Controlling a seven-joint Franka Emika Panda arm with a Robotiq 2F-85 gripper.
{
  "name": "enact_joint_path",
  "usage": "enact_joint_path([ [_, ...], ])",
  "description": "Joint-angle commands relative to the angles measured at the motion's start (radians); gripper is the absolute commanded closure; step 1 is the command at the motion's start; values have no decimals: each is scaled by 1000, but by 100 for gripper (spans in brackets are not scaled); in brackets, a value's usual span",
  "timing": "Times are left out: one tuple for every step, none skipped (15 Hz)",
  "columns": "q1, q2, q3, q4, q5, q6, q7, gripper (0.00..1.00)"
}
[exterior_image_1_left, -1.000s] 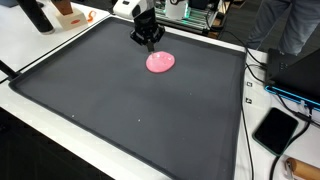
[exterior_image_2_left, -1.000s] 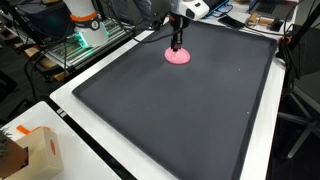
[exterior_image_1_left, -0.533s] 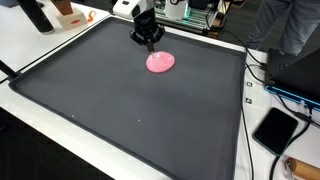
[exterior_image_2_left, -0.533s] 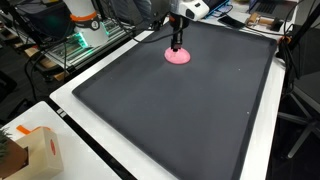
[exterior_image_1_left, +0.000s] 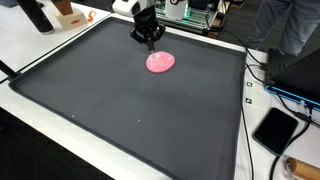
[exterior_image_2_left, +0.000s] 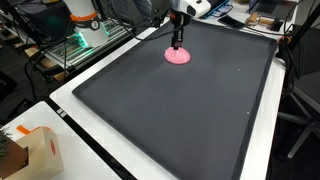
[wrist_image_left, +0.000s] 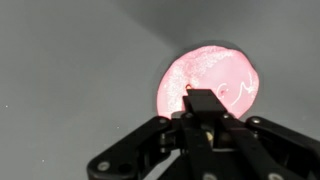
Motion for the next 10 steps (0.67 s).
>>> enact_joint_path([
  [9, -55, 7, 6, -28, -65, 49, 97],
  [11, -66, 8, 11, -27, -79, 52, 97],
  [15, -78, 7, 17, -33, -96, 64, 97],
  [19, -91, 7, 24, -39, -115, 74, 97],
  [24, -102, 6, 31, -48, -130, 86, 97],
  [28, -113, 6, 39, -52, -151, 98, 97],
  [32, -124, 6, 47, -60, -169, 108, 97],
  [37, -135, 6, 57, -68, -192, 125, 97],
  [41, -144, 7, 66, -70, -212, 131, 97],
  [46, -154, 8, 75, -75, -228, 143, 97],
])
